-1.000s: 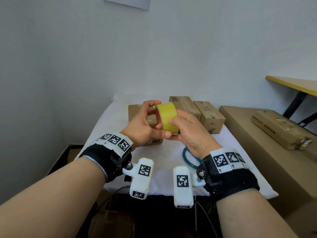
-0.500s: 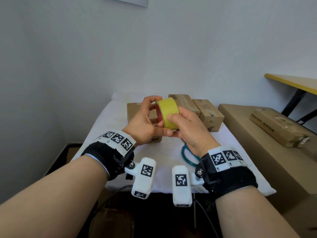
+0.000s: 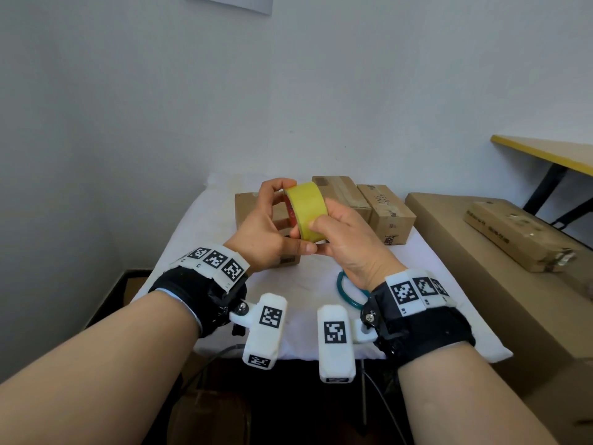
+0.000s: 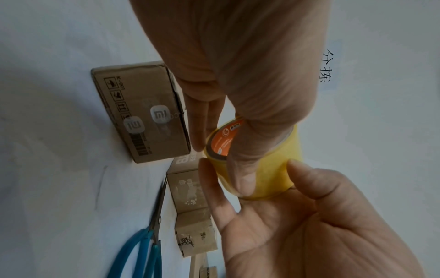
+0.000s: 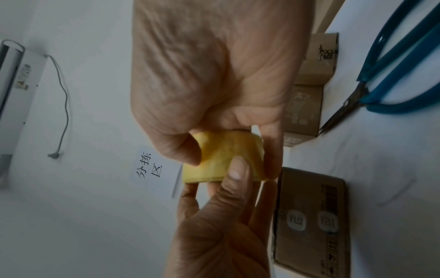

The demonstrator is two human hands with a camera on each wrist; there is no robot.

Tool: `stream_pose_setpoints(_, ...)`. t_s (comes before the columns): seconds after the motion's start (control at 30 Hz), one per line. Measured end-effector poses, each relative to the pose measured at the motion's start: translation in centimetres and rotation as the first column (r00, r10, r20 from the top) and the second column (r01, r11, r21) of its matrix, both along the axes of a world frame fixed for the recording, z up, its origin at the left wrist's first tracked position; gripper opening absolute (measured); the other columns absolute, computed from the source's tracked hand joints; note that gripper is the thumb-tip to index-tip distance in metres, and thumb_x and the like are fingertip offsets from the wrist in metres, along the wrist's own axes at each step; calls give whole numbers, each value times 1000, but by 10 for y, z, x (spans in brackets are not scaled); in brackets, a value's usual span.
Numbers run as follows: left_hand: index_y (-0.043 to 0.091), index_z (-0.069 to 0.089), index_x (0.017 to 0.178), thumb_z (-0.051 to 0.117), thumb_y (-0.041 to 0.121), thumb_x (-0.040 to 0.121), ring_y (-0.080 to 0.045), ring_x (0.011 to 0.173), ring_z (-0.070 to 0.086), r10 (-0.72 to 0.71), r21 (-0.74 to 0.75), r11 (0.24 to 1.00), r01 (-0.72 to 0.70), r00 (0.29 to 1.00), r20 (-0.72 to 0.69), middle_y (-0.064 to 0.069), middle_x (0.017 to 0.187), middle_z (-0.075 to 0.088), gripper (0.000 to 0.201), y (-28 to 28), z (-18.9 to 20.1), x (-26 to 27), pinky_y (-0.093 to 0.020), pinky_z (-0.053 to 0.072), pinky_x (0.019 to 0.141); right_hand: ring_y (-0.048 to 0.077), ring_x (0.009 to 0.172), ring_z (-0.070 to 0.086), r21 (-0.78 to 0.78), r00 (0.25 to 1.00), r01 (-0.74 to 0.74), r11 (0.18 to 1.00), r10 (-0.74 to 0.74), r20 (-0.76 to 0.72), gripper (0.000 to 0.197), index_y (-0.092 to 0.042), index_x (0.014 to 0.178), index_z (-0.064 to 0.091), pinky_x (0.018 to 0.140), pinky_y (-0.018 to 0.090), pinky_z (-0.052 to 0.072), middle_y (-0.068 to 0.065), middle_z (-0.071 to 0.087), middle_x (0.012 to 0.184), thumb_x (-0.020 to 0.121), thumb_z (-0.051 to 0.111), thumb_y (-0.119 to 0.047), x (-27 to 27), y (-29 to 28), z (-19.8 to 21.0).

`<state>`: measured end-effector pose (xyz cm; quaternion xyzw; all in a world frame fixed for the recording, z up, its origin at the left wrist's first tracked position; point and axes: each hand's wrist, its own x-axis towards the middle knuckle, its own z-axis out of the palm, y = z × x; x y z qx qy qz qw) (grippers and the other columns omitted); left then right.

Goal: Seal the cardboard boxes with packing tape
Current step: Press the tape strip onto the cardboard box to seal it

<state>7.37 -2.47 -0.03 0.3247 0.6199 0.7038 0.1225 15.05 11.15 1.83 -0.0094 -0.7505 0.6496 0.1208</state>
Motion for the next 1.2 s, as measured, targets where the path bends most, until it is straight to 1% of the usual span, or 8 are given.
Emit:
stream_pose_setpoints(0.17, 25, 36, 138, 84, -16, 63, -18, 109, 64, 13, -33, 999, -14, 999, -47, 2, 137, 44, 98, -2, 1, 1, -34, 61, 80, 17, 86, 70, 33, 1000, 3, 999, -3, -17, 38, -10, 112, 65, 85, 45, 59, 5, 75, 87, 86, 47, 11, 2, 0, -2)
stream_pose_setpoints(0.33, 24, 36, 137, 81, -19, 65, -14, 103, 64, -7, -47, 999, 5, 999, -42, 5, 132, 46, 95, -4, 3, 6, -27, 59, 71, 15, 78, 68, -24, 999, 16, 1000, -16, -31, 16, -10, 110, 66, 76, 40, 59, 7, 74, 83, 99, 54, -10, 4, -3, -3)
stream_pose_setpoints(0.43, 24, 36, 136, 81, -20, 64, -16, 101, 64, -14, -46, 999, 13, 1000, -27, 5, 131, 46, 95, -4, 3, 6, -27, 59, 68, 14, 76, 68, -9, 999, 21, 1000, -22, -34, 16, -11, 107, 64, 74, 41, 57, 6, 73, 81, 98, 51, -7, 1, -4, -4)
stream_pose_setpoints(0.7, 24, 37, 136, 82, -18, 63, -20, 105, 66, 1, -39, 999, -2, 1000, -23, 5, 133, 47, 96, -5, 1, 3, -28, 58, 71, 13, 80, 68, 40, 999, -4, 999, 6, -45, 22, -9, 110, 63, 82, 45, 56, 3, 73, 83, 93, 50, -3, -1, -4, -6)
stream_pose_setpoints(0.83, 24, 37, 135, 81, -19, 64, -17, 98, 67, -8, -35, 999, 8, 1000, -11, 3, 134, 47, 95, -5, 2, 2, -26, 57, 70, 13, 82, 68, 41, 999, -14, 999, 16, -45, 27, -7, 116, 62, 82, 45, 58, 2, 73, 85, 93, 50, -1, 0, -3, -6)
stream_pose_setpoints(0.97, 25, 38, 135, 81, -20, 64, -16, 96, 68, -12, -32, 999, 12, 1000, -2, 4, 134, 48, 94, -5, 1, 2, -27, 58, 70, 15, 84, 67, 45, 999, -18, 999, 20, -44, 25, -9, 112, 63, 85, 50, 58, 3, 73, 86, 93, 50, 0, 0, -4, -6)
stream_pose_setpoints(1.13, 25, 37, 136, 82, -18, 63, -20, 105, 66, 1, -24, 1000, -2, 1000, -19, 1, 135, 46, 96, -4, 1, 2, -26, 57, 72, 13, 82, 68, 60, 998, -1, 998, 4, -58, 36, -8, 117, 62, 83, 45, 58, 2, 73, 85, 84, 50, 1, 0, -4, -5)
stream_pose_setpoints(1.2, 25, 37, 137, 83, -17, 62, -24, 109, 65, -1, -31, 1000, 1, 1000, -23, -1, 137, 45, 97, -4, 1, 3, -28, 58, 73, 13, 82, 68, 30, 998, -5, 1000, 7, -60, 34, -9, 113, 64, 81, 42, 57, 3, 72, 85, 82, 52, 2, 2, -3, -6)
